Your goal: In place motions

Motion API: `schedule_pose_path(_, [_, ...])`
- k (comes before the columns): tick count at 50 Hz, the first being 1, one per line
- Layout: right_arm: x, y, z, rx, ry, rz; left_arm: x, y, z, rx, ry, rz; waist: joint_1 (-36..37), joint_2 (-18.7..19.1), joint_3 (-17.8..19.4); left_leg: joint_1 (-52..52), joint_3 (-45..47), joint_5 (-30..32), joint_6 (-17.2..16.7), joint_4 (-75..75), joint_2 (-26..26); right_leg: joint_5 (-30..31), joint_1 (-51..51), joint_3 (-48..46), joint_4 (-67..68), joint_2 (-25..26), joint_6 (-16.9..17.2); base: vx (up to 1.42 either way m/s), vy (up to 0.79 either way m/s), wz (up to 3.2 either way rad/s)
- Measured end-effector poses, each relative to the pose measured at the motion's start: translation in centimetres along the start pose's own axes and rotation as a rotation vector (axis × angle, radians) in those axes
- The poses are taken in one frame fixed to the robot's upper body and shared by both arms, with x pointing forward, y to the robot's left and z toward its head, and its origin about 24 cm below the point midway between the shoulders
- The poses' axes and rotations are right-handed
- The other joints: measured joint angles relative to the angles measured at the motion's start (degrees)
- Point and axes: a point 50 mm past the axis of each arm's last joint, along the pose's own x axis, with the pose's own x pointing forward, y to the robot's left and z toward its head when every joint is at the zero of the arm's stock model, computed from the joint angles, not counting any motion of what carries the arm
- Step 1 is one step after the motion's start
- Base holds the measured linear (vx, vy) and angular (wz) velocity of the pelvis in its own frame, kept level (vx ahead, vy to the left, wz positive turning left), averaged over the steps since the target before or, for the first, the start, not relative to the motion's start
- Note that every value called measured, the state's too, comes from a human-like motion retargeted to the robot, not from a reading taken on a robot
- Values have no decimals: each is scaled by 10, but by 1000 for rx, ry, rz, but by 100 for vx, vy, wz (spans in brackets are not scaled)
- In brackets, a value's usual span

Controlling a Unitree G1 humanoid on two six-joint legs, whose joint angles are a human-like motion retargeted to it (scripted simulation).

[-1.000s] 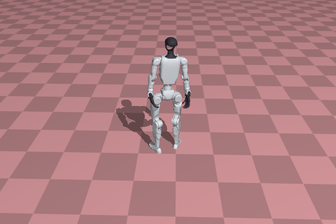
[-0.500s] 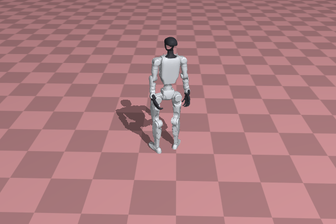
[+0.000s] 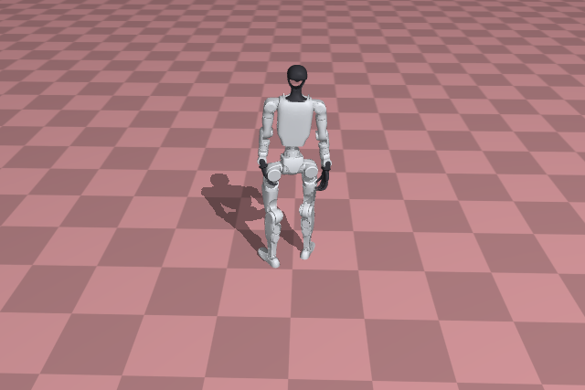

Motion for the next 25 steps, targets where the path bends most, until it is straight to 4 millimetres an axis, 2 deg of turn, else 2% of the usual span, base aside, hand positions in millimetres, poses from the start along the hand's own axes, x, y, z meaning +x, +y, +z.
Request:
schedule_pose_path(13, [1, -1, -21, 71, 58, 11, -3, 8, 0, 24, -6, 20, 18, -1, -3, -7, -13, 2, 3, 2, -7, 0, 8, -9, -3, -7, 5, 2, 5, 12])
schedule_pose_path(25, [5, 7, -43, 76, 119, 32, -7, 23, -8, 10, 5, 58, 89, -25, -5, -84, -130, 40, 0, 24, -45, -44, 68, -141, -10, -28, 21, -1, 22, 120])
